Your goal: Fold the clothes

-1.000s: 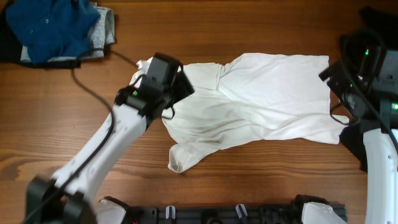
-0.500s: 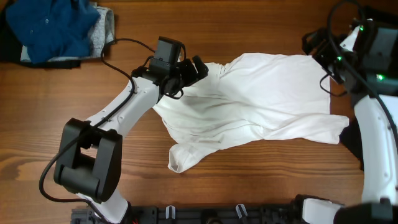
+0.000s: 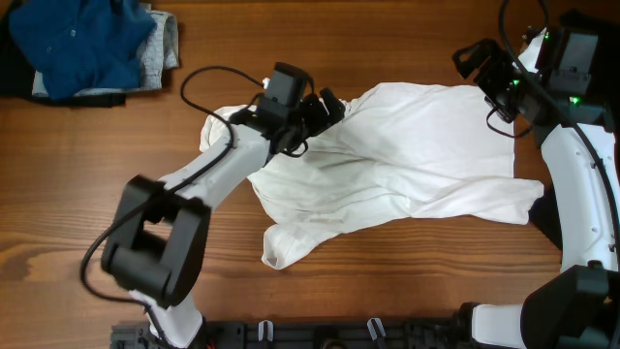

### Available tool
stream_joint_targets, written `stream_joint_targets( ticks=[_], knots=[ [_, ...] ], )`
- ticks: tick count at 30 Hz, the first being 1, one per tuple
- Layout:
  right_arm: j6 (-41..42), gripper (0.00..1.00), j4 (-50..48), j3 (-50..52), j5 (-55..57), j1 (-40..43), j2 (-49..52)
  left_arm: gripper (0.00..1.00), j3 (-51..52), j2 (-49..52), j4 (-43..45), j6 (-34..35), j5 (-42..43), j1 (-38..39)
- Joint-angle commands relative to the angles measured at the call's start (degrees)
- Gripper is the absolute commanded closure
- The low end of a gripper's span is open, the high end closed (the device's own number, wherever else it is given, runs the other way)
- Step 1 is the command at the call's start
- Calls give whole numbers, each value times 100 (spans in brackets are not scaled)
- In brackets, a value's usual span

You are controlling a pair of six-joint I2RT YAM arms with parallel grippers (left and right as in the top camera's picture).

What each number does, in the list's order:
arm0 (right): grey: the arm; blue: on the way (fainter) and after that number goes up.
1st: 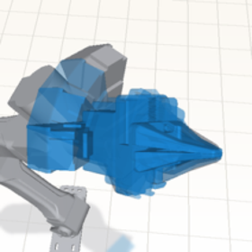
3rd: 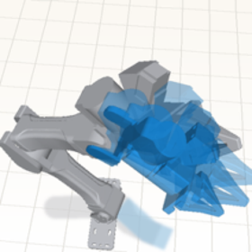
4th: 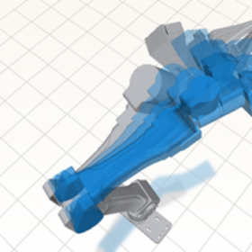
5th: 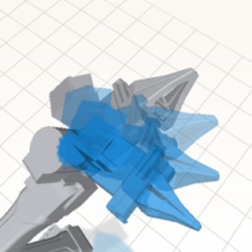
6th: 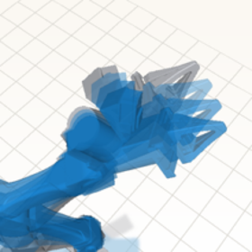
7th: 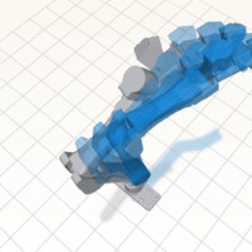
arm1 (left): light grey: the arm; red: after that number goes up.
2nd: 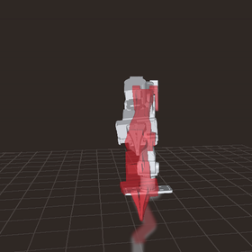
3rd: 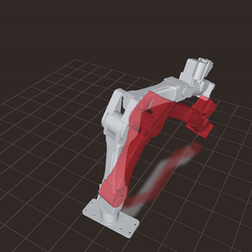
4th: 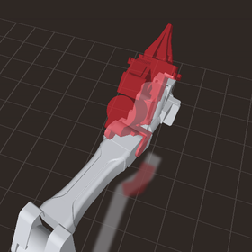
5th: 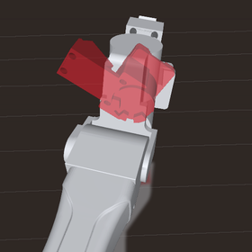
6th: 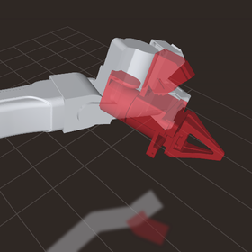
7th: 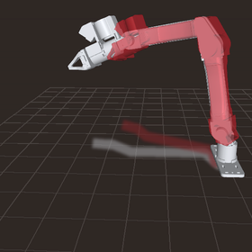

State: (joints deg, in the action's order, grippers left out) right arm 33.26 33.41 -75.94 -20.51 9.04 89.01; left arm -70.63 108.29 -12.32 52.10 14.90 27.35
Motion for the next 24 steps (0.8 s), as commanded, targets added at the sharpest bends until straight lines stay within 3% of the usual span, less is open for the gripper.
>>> stream_joint_targets(
  ticks=[1,8,20,24],
  knots=[
    [-179,1,24,-103,-138,-17,61,1,-101,468,387,573,280,66],
    [-330,1,35,-103,-116,-17,61,0,-101,778,813,848,411,61],
    [-330,1,33,-83,-70,-17,63,2,-101,1078,678,1311,310,50],
    [-332,1,50,-83,42,-17,63,13,-101,1078,680,1309,304,42]
  ],
)
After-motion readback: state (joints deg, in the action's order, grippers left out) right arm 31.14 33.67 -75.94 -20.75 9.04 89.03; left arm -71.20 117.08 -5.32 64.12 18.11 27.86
